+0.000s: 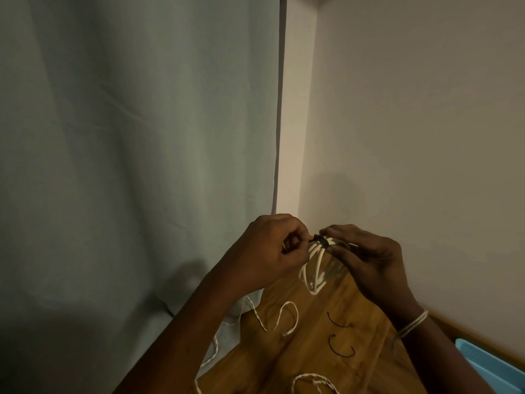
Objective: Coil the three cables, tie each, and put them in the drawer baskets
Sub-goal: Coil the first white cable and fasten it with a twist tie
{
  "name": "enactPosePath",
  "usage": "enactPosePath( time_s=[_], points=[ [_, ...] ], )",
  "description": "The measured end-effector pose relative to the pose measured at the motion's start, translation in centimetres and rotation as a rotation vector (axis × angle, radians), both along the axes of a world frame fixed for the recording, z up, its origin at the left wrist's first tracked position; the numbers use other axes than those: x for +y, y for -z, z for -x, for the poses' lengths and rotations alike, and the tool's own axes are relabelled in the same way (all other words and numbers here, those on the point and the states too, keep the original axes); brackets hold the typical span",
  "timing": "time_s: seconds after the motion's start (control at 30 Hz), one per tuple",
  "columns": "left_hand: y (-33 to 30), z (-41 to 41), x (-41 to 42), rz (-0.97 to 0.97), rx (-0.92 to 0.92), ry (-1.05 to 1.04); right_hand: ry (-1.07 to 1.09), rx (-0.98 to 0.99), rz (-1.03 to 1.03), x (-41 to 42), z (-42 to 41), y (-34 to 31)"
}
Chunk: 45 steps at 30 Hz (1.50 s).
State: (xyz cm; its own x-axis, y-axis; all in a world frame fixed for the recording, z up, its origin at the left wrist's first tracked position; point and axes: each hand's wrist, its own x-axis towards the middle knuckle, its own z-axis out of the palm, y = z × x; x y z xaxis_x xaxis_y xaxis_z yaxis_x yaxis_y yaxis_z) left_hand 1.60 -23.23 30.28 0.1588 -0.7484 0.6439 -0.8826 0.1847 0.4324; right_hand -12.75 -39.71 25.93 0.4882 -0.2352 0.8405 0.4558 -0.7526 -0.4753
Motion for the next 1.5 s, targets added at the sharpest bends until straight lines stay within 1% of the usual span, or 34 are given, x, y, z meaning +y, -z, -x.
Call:
enactPosePath(
  time_s=[0.1, 0.23, 0.3, 0.4, 0.5, 0.63, 0.67, 0.73, 0.8, 0.83, 0.87, 0.93, 1.03, 1.13, 1.27, 1.33, 1.43, 1.5],
  points=[
    [-0.1, 0.3, -0.2, 0.023, 0.006, -0.03, 0.009, -0.084, -0.032, -0.3, 0.6, -0.7],
    [-0.2, 0.5, -0.4, 0.032, 0.133, 0.03, 0.059, -0.105, -0.044, -0.2, 1.0, -1.5],
    [0.2, 0.9, -0.9, 0.04, 0.211, 0.037, 0.105, -0.128, -0.089, -0.3, 0.8, -1.2],
    [1.4, 2.0, -2.1, 0.136, 0.316, -0.019, 0.174, -0.15, -0.179, -0.7, 0.5, -0.4],
    [2.5, 3.0, -3.5, 0.237, 0.319, -0.072, 0.232, -0.126, -0.219, -1.3, 0.5, 0.2],
    [3.9, 4.4, -5.7, 0.209, 0.343, -0.038, 0.309, -0.092, -0.269, -2.4, 2.3, 0.9],
    [4.4, 4.8, -6.3, 0.203, 0.39, -0.032, 0.333, -0.072, -0.272, -2.7, 2.9, 1.1],
    [5.3, 5.8, -7.6, 0.191, 0.567, 0.001, 0.354, -0.038, -0.294, -3.5, 4.3, 1.6],
    [5.9, 6.6, -9.1, 0.119, 0.713, 0.129, 0.371, -0.012, -0.291, -4.3, 5.9, 2.1],
    [6.1, 7.1, -10.0, 0.059, 0.723, 0.206, 0.391, 0.005, -0.286, -4.7, 6.9, 2.2],
    [6.2, 7.7, -11.0, -0.004, 0.703, 0.264, 0.413, 0.021, -0.293, -5.3, 7.9, 2.3],
    [6.5, 9.2, -13.0, -0.1, 0.651, 0.298, 0.463, 0.041, -0.324, -6.7, 10.0, 2.5],
    [7.6, 12.2, -16.5, -0.136, 0.622, 0.34, 0.545, 0.061, -0.395, -9.5, 13.4, 3.4],
    [9.1, 15.4, -20.6, -0.134, 0.576, 0.328, 0.634, 0.072, -0.472, -12.3, 16.6, 4.8],
    [12.2, 20.0, -27.3, -0.26, 0.671, 0.304, 0.721, 0.096, -0.703, -17.2, 21.2, 8.2],
    [14.5, 22.7, -30.7, -0.36, 0.722, 0.293, 0.784, 0.167, -0.772, -20.0, 24.1, 10.8],
    [18.5, 26.3, -35.7, -0.511, 0.782, 0.284, 0.814, 0.298, -0.884, -24.0, 28.6, 15.2],
    [22.0, 28.7, -38.9, -0.632, 0.846, 0.276, 0.872, 0.432, -0.898, -26.5, 31.5, 18.4]
  ],
)
